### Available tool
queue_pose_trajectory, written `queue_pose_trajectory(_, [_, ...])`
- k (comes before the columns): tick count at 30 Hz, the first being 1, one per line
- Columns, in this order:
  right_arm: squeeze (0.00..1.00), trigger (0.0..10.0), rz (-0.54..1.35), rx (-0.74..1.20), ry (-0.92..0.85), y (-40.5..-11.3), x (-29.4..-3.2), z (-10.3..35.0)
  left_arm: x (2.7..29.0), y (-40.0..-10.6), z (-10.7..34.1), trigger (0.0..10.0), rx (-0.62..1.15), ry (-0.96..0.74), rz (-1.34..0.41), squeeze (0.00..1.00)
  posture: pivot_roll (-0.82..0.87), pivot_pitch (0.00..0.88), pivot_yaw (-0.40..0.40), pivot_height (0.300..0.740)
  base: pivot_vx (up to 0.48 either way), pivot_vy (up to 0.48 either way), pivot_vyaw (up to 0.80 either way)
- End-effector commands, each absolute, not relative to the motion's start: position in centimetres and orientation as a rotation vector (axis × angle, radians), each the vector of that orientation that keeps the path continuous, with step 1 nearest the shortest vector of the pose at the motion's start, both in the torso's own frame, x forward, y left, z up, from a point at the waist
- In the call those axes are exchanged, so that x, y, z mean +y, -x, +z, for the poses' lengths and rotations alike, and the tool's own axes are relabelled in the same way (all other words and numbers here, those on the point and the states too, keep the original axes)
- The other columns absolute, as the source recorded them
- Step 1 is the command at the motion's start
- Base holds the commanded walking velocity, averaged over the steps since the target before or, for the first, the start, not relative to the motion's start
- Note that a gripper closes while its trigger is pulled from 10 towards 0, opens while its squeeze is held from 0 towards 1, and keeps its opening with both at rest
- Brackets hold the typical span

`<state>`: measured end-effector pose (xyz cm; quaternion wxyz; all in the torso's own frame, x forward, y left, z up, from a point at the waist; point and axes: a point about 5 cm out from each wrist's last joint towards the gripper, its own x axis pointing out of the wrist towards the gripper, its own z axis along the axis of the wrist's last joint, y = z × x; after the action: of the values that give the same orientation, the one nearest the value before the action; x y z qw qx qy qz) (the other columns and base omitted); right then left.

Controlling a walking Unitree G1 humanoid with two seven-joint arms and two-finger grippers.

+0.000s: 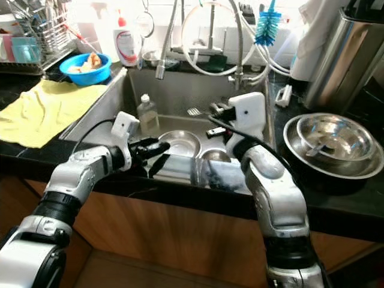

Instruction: Kitchen organization

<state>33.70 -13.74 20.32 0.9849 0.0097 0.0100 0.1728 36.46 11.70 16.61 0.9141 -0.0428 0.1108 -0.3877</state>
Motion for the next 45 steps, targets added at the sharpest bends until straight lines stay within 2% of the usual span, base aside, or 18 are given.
queue_pose_trajectory(1, [0.00,10.0,0.361,0.022,-0.064,-34.2,-13.6,20.2,12.2,-36.0,14.8,10.0,0.307,0.107,-0.779,0.00,-0.11,0.000,-0.008,0.740,0.000,0.000,0.00])
queue_pose_trajectory(8, [0.00,10.0,0.372,0.102,-0.180,-36.1,-13.2,18.4,12.2,-35.9,14.8,10.0,0.308,0.106,-0.784,0.00,-0.11,0.000,-0.007,0.740,0.000,0.000,0.00])
queue_pose_trajectory(21, [0.00,10.0,0.275,0.128,-0.165,-38.2,-14.1,16.9,12.4,-35.8,15.0,10.0,0.315,0.098,-0.794,0.00,-0.10,0.000,0.000,0.740,0.000,0.000,0.00])
queue_pose_trajectory(38, [0.00,10.0,0.245,0.106,-0.163,-38.7,-14.6,16.7,12.4,-35.5,15.0,10.0,0.324,0.092,-0.818,0.00,-0.09,0.000,0.002,0.740,0.000,0.000,0.00])
queue_pose_trajectory(39, [0.60,10.0,0.252,0.101,-0.165,-38.8,-14.5,16.7,12.4,-35.5,15.0,10.0,0.325,0.091,-0.818,0.00,-0.09,0.000,0.002,0.740,0.000,0.000,0.00])
queue_pose_trajectory(40, [0.60,10.0,0.258,0.097,-0.168,-38.8,-14.4,16.8,12.4,-35.5,15.0,10.0,0.325,0.090,-0.818,0.00,-0.09,0.000,0.002,0.740,0.000,0.000,0.00])
queue_pose_trajectory(41, [0.97,10.0,0.270,0.096,-0.160,-38.8,-14.2,16.8,12.4,-35.5,15.0,10.0,0.326,0.090,-0.818,0.00,-0.09,0.000,0.002,0.740,0.000,0.000,0.00])
queue_pose_trajectory(45, [0.93,10.0,0.265,0.102,-0.156,-38.8,-14.2,16.6,12.4,-35.4,15.0,10.0,0.327,0.090,-0.819,0.00,-0.09,0.000,0.002,0.740,0.000,0.000,0.00])
